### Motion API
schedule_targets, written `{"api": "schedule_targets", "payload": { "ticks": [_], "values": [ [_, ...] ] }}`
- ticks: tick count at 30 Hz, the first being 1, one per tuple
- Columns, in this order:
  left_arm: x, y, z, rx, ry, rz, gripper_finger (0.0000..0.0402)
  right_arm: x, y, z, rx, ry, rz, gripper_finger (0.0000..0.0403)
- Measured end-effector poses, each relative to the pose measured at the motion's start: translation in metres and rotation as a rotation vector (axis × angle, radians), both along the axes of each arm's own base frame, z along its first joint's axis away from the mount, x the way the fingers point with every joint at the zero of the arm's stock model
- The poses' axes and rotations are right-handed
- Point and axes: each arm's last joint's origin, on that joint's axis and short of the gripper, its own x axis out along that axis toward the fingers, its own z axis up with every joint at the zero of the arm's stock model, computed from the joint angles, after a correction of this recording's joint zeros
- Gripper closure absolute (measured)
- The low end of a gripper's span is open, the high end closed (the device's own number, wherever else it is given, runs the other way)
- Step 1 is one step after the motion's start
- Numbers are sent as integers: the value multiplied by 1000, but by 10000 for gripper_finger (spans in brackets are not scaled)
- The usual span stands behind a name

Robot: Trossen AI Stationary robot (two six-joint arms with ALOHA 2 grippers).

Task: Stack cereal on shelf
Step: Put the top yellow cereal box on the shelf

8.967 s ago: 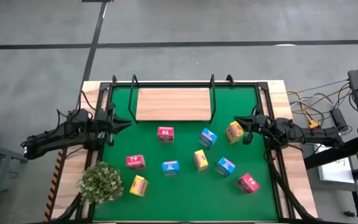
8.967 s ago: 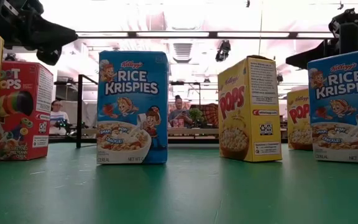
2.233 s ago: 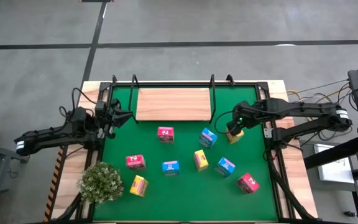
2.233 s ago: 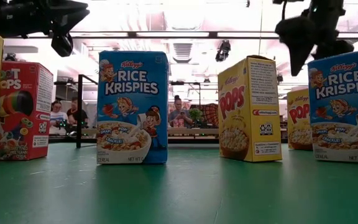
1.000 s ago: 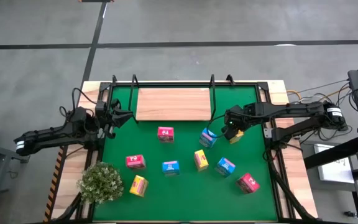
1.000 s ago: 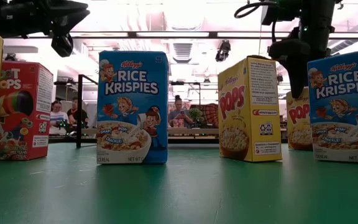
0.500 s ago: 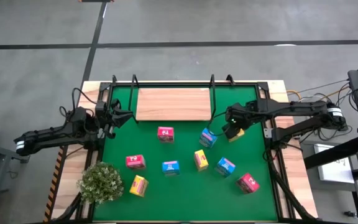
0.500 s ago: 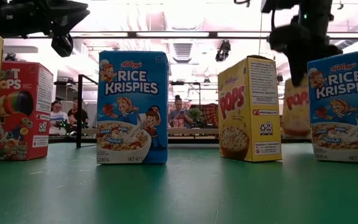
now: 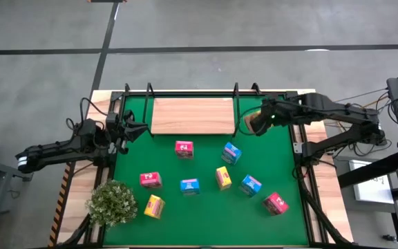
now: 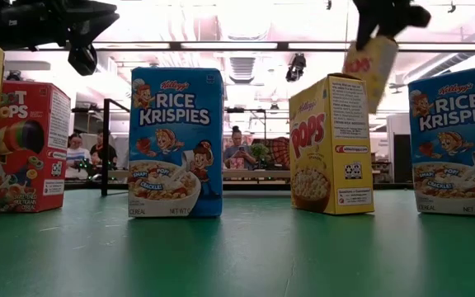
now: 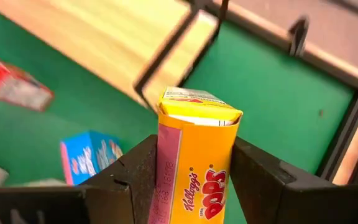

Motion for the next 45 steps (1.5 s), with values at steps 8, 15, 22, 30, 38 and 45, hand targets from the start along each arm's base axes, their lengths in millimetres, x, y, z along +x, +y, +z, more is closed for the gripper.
{"api": "schedule_targets", "payload": {
  "ticks": [8,15,22,30,38,45],
  "values": [
    [0,0,-1,-3,12,0,365,-10,-1,39,-94,-119,6,229],
    [0,0,-1,-3,12,0,365,-8,-1,63,-176,-251,55,229],
    [0,0,-1,-3,13,0,365,17,0,76,-189,-428,238,229],
    [1,0,-1,-3,14,0,365,67,-2,69,-202,-505,421,229],
    [1,0,-1,-3,11,0,365,110,-16,46,-272,-437,471,229],
    [1,0,-1,-2,6,0,365,143,-33,24,-344,-379,510,229]
  ]
}}
